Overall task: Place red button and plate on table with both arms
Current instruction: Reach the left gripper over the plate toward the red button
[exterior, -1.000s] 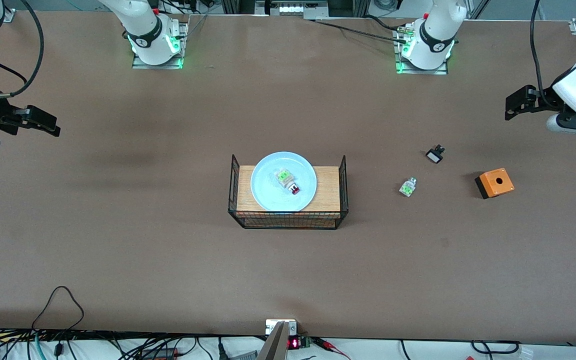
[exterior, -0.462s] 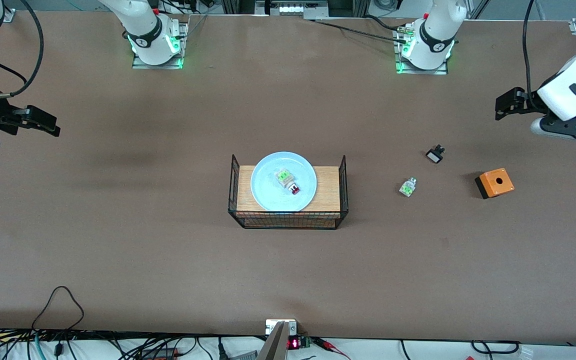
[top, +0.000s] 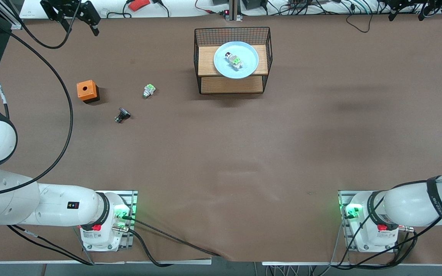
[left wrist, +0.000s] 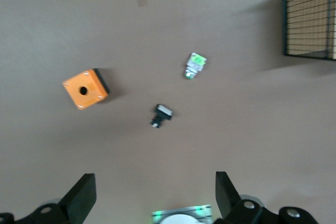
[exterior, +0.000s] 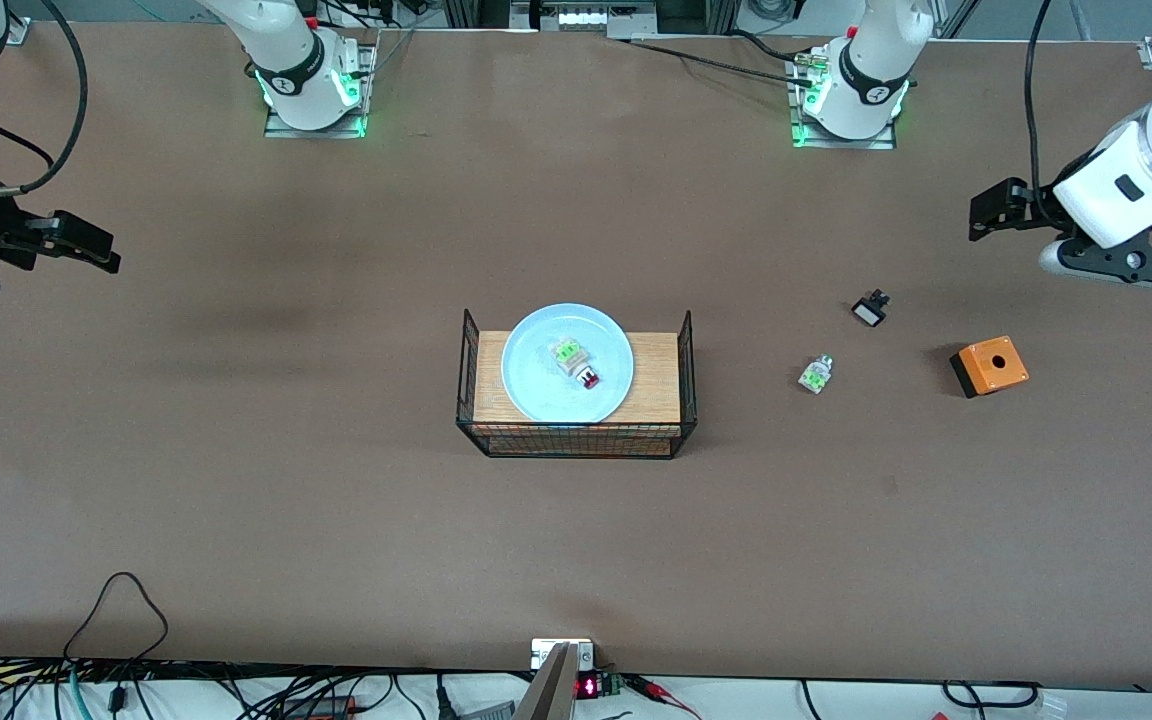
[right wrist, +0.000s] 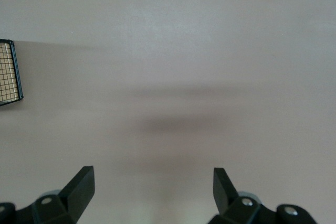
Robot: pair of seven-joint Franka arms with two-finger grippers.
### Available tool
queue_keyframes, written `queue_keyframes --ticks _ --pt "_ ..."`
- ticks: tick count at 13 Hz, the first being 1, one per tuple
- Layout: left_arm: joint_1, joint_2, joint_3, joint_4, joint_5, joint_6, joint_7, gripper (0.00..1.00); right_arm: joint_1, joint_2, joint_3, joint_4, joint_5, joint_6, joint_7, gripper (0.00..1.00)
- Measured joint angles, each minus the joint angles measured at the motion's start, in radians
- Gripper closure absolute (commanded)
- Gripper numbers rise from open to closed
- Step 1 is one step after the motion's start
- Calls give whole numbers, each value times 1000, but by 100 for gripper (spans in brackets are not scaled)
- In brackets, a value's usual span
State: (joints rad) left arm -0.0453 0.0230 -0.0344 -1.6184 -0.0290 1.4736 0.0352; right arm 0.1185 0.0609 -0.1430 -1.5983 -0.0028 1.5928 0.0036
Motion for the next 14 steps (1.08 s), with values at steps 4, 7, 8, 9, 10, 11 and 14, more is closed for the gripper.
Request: queue_keyframes --ticks 4,7,8,9,10,11,14 --pt "-14 14 -42 0 -128 -1 -207 0 -1 0 0 0 0 0 0 0" --pt "-17 72 -94 26 -219 49 -368 0 -1 1 -1 0 0 0 0 0" --pt "-17 100 -129 45 -223 75 -441 0 -2 3 -1 0 0 0 0 0" --pt "-18 130 -170 62 -223 106 -520 0 -2 5 -1 0 0 0 0 0" --pt "-21 161 -209 81 -223 151 -593 0 -3 7 -1 0 0 0 0 0" --pt "-24 191 -241 98 -224 194 -647 0 -6 8 -2 0 0 0 0 0" --pt "-52 281 -288 142 -231 301 -694 0 -25 13 -3 0 0 0 1 0"
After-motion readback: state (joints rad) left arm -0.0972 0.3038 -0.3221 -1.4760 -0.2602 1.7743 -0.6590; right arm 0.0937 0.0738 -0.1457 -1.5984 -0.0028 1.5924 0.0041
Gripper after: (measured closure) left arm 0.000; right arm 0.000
